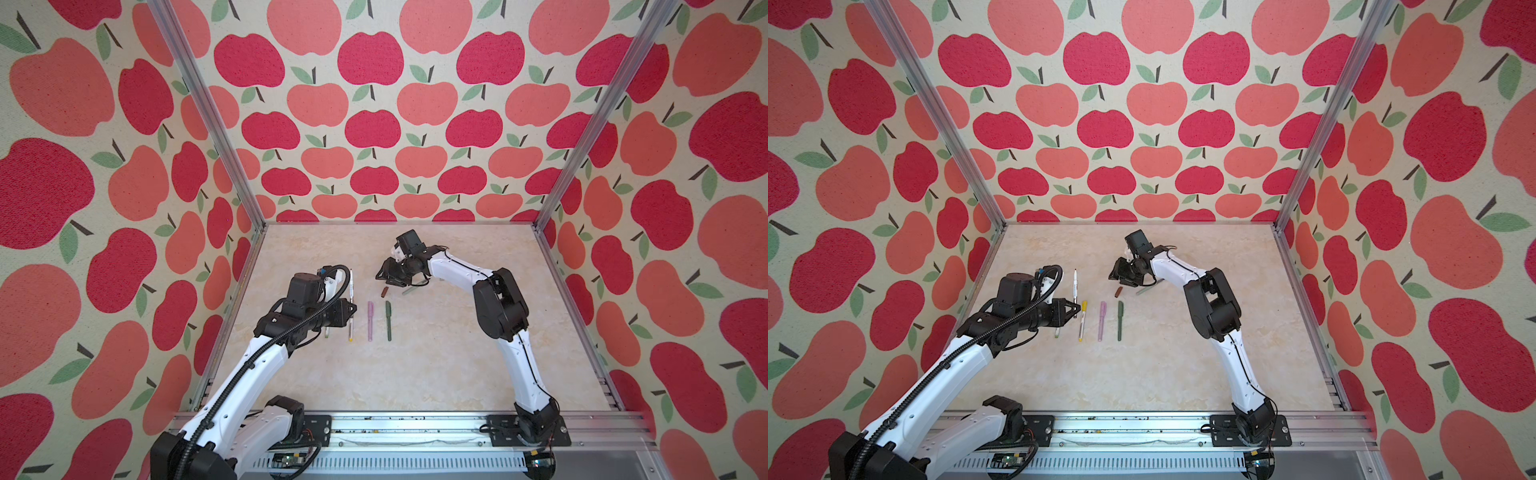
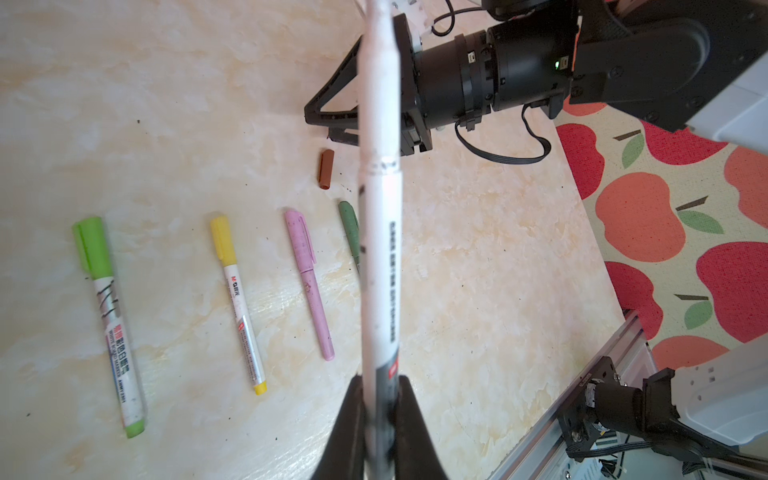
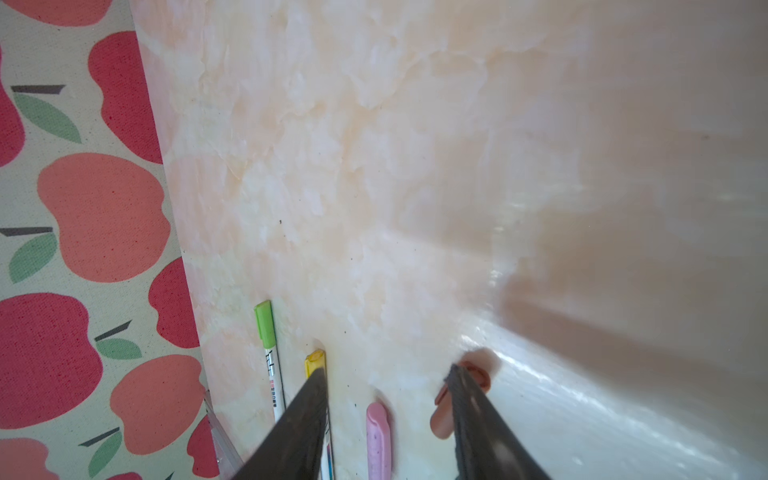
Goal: Insert the pens into the pen caps
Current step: 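Open the right gripper and move it down to the brown cap, then grasp the brown cap upright with the right gripper and lift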
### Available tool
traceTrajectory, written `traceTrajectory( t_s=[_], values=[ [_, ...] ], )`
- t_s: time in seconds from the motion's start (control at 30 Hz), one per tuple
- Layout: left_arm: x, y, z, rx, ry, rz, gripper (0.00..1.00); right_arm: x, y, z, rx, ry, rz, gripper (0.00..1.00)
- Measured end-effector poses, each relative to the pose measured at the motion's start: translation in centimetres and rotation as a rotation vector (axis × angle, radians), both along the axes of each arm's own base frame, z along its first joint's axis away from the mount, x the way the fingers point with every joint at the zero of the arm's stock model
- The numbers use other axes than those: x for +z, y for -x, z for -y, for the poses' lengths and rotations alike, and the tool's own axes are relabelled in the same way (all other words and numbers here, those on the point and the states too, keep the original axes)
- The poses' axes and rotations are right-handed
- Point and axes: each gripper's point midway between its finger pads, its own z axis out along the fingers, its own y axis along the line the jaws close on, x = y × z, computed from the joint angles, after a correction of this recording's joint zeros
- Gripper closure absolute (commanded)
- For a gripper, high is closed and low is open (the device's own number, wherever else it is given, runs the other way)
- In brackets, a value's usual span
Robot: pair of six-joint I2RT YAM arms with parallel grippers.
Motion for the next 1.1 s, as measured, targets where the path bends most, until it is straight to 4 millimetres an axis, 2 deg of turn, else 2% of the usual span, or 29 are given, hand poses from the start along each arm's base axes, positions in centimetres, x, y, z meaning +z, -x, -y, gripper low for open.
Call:
traceTrajectory(
  t_s=[0.3,0.4,0.57,0.67,0.87,1.1],
  values=[
    [0.0,0.0,0.0,0.001,0.000,0.000,1.00,1.2,2.5,2.8,0.128,0.241,0.123,0.50],
    [0.0,-0.1,0.0,0.002,-0.001,0.001,1.00,1.3,3.7,2.5,0.161,0.319,0.147,0.50],
    [0.0,-0.1,0.0,0.001,-0.001,0.001,1.00,0.8,5.2,0.1,0.208,0.373,0.178,0.52],
    [0.0,-0.1,0.0,0.001,-0.001,0.001,1.00,-0.4,5.1,-0.2,0.212,0.404,0.172,0.53],
    [0.1,0.0,0.0,-0.001,0.002,0.004,1.00,-3.0,4.3,1.3,0.190,0.499,0.152,0.56],
    [0.3,0.2,0.4,-0.021,0.021,0.004,1.00,-3.1,3.5,1.8,0.166,0.528,0.165,0.60]
  ],
)
